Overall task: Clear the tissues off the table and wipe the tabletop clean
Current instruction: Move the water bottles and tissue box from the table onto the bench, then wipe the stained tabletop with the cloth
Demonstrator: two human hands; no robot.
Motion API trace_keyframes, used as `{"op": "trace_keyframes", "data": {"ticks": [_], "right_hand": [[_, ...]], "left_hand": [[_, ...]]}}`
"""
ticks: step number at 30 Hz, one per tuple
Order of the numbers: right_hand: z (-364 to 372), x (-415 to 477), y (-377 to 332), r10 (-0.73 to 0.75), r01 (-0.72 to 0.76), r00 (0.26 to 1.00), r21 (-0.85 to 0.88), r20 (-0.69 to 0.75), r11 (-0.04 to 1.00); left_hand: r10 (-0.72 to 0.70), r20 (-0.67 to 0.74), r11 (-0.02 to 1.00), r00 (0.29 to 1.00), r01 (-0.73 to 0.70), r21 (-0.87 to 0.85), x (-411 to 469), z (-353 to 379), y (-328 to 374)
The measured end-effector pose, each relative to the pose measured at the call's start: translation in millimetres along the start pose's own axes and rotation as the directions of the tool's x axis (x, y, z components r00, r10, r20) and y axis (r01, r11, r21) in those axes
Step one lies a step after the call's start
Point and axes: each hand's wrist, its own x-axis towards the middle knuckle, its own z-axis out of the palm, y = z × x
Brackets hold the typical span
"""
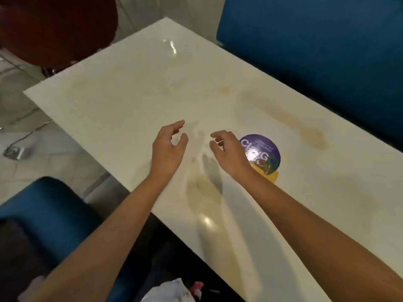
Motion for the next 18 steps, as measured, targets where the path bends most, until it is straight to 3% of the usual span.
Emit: {"op": "trace_keyframes", "data": {"ticks": [3,7,12,18], "right_hand": [[28,-6,-20,-0.104,0.102,0.986,0.017,0.128,0.995],[68,-23,-50,-0.22,0.21,0.939,0.066,0.266,0.976],[125,-50,-87,-0.374,0.36,0.837,0.113,0.4,0.926],[200,-86,-111,-0.456,0.461,0.687,0.145,0.566,0.875]], "left_hand": [[-0.061,-0.152,0.996,0.986,0.071,0.061,-30,-33,-19],[-0.183,-0.309,0.981,0.933,0.196,0.011,-68,-76,-43],[-0.291,-0.48,0.951,0.828,0.306,-0.05,-110,-129,-74],[-0.434,-0.62,0.881,0.653,0.45,-0.144,-158,-179,-138]]}}
